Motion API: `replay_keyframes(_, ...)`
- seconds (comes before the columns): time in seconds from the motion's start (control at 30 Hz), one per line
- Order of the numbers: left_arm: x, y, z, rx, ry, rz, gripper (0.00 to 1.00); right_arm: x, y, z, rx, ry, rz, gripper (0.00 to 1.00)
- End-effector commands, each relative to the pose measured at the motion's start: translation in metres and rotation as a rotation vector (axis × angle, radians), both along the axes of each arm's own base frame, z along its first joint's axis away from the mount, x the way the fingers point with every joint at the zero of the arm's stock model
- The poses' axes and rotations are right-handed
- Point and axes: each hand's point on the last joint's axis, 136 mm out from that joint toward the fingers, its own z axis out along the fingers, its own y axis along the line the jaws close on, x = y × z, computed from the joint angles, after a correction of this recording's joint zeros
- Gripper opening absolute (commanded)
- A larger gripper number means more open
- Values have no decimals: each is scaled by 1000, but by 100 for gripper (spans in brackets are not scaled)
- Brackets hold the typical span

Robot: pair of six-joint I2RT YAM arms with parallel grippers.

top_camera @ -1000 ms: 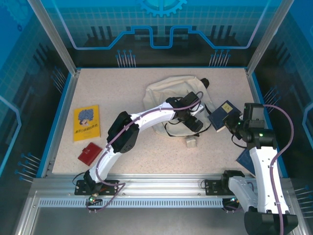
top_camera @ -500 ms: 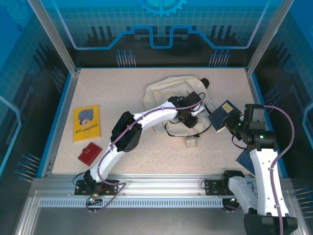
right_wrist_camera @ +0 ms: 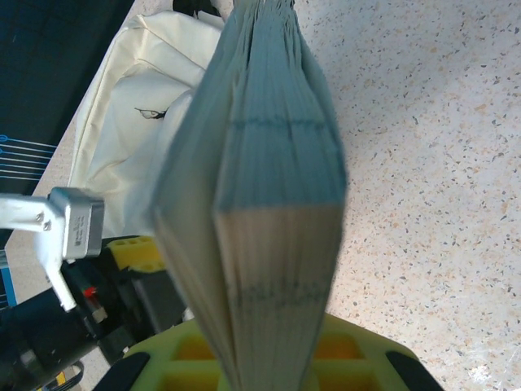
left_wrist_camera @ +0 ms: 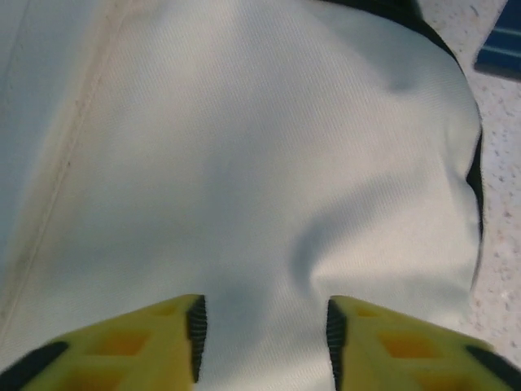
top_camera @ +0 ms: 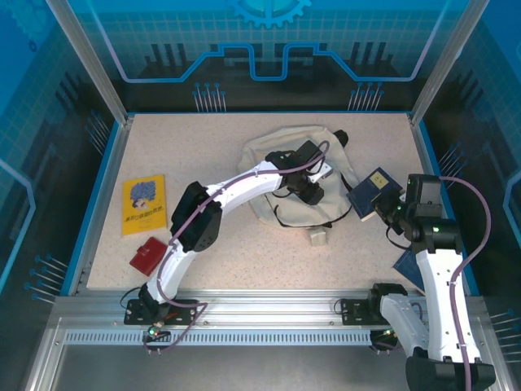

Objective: Pack books, pencil case, and school supplies into a backpack

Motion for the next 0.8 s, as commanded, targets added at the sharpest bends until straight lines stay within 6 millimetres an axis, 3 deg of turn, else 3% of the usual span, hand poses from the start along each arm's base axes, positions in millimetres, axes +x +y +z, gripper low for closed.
replay_keyframes(0.0,-16,4,9,5,-14,-110,61,-2,-4,1,-4,-14,-15,3)
replay_keyframes(0.13,-30,5,0,13,-1,-224,79,-1,-4,1,-2,-15,-15,3)
replay_keyframes(0.3,-36,-6,-9,-12,27,-306,89,0,-3,2,3,-17,-14,3)
replay_keyframes(0.57,-33,-14,-38,7,70,-308,91,-2,-5,2,-7,-12,-19,4)
replay_keyframes(0.77,-15,-9,-59,83,13,-241,87,-2,-5,0,-5,-7,-23,3)
